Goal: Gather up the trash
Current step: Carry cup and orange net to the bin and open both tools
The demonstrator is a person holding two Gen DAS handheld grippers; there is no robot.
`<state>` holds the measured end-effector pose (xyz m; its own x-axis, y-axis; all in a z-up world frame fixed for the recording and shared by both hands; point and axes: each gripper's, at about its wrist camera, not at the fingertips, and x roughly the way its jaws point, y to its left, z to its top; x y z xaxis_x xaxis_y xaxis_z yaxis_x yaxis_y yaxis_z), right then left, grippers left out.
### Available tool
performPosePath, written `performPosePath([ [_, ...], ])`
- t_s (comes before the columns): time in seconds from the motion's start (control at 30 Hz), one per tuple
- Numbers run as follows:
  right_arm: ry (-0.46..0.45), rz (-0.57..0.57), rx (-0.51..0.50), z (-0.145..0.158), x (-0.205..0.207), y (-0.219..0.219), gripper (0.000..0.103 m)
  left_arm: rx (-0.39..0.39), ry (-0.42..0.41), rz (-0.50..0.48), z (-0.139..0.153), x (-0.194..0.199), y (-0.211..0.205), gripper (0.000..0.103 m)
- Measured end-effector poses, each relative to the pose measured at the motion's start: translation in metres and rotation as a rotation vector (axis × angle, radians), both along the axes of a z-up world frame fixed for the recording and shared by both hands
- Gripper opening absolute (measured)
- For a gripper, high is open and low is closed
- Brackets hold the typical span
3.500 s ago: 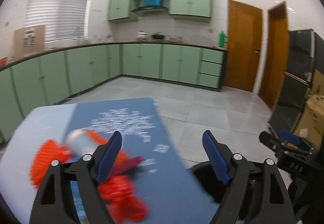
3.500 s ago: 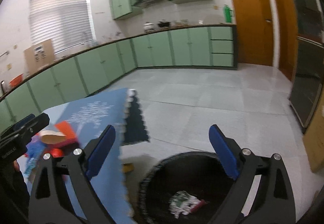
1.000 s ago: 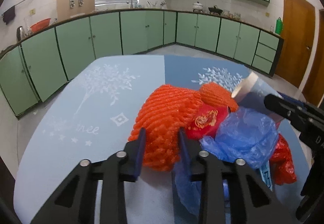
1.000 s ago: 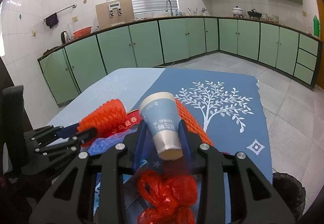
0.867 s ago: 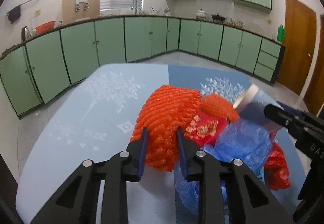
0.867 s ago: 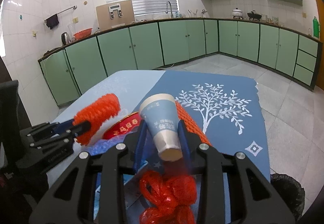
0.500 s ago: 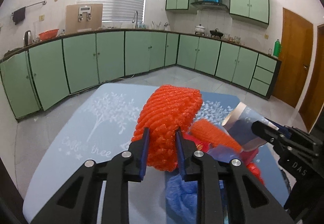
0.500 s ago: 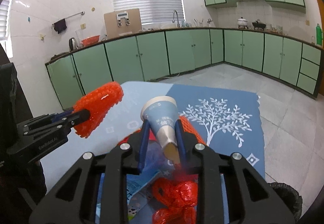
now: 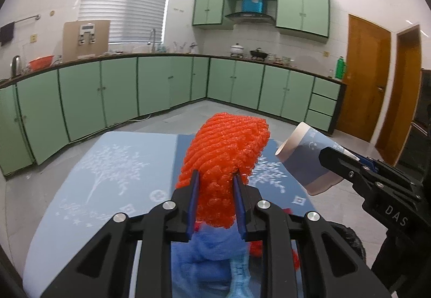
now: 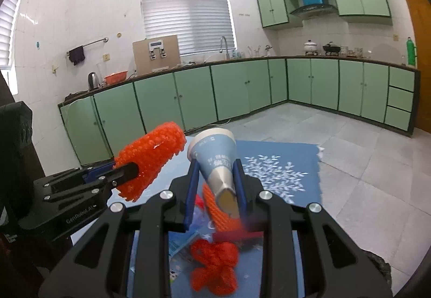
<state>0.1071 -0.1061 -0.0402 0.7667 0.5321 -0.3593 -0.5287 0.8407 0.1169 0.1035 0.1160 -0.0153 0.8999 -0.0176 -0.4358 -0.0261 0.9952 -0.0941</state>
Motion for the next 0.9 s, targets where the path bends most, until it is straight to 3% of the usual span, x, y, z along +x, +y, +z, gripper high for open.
performPosePath([
  [0.5, -0.026, -0.205, -0.013, 0.004, -0.024, -0.097, 0.025, -0.002, -0.020, -0.209, 0.004, 0.006, -0.092, 0.023],
  [0.9, 0.028, -0.421, -0.018, -0.028, -0.045, -0.193, 0.025, 0.008, 0.041, -0.421, -0.022, 0.014, -0.186, 0.023],
])
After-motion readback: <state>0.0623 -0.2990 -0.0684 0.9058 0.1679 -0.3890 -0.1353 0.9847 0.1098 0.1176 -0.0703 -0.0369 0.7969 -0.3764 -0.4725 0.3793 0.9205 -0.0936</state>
